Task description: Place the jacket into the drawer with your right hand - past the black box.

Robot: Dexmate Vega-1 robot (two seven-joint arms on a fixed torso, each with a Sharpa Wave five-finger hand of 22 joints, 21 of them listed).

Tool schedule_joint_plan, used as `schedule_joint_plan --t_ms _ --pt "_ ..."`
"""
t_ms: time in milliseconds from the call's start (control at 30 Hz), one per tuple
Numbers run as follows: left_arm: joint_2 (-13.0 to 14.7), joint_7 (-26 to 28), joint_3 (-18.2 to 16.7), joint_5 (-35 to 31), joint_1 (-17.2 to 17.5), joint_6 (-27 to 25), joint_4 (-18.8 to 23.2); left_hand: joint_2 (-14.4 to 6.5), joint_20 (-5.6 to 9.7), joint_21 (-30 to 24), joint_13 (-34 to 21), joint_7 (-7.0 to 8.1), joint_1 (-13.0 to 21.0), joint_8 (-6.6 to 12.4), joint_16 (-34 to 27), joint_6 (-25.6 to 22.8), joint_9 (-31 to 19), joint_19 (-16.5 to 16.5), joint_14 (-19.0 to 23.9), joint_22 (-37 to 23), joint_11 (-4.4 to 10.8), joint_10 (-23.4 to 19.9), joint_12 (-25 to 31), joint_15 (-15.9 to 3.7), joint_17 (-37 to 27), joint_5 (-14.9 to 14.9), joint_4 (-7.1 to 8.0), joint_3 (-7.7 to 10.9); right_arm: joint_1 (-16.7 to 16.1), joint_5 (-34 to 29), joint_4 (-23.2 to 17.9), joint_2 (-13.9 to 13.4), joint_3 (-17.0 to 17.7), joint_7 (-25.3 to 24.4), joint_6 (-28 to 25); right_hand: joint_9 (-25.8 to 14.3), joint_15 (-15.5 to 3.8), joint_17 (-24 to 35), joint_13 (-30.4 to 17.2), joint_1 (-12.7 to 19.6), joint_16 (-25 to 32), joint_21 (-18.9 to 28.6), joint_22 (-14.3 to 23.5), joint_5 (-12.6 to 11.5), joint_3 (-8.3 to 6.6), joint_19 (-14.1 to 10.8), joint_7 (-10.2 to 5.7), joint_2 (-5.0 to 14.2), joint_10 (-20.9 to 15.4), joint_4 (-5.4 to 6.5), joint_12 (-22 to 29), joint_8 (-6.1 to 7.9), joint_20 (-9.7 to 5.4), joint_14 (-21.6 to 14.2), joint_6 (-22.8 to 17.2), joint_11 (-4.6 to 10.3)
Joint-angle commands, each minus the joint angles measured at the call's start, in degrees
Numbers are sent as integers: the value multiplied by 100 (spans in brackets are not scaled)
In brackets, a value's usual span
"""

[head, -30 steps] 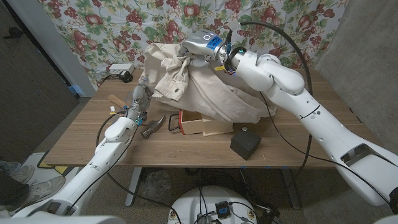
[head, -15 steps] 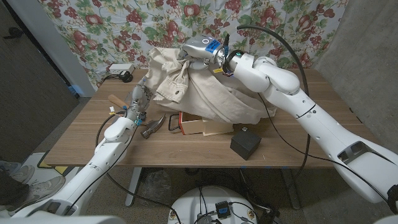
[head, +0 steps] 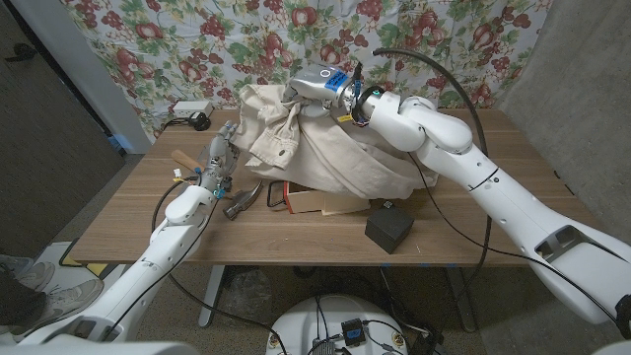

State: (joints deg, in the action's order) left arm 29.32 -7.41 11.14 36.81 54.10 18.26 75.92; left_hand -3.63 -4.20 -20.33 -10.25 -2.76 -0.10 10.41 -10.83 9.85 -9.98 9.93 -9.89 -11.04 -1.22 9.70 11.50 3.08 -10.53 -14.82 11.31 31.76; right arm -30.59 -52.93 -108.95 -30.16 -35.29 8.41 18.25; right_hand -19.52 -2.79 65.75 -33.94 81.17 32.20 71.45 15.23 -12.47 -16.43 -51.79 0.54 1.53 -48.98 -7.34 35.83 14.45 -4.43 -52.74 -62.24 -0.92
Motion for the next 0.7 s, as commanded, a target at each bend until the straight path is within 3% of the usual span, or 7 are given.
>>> schedule_joint_plan --t_ms 33,700 --pt "42 78 -33 -16 111 -32 157 -726 -12 7 -32 11 5 14 -5 732 -24 86 -734 -28 -13 767 -2 17 -8 9 4 28 -111 9 37 -52 -51 -33 51 -12 -898 14 -24 596 -11 36 5 -37 -6 306 104 597 -74 12 -17 24 -865 -528 -162 -7" --pt "109 109 -122 11 290 -35 342 -726 -11 13 -32 8 5 14 -5 733 -23 87 -736 -28 -17 770 -3 14 -8 9 4 28 -153 -44 149 -5 -182 -69 108 -28 -898 36 -52 599 -42 93 -62 -35 -5 318 90 616 -75 20 -58 -10 -864 -536 -131 5"
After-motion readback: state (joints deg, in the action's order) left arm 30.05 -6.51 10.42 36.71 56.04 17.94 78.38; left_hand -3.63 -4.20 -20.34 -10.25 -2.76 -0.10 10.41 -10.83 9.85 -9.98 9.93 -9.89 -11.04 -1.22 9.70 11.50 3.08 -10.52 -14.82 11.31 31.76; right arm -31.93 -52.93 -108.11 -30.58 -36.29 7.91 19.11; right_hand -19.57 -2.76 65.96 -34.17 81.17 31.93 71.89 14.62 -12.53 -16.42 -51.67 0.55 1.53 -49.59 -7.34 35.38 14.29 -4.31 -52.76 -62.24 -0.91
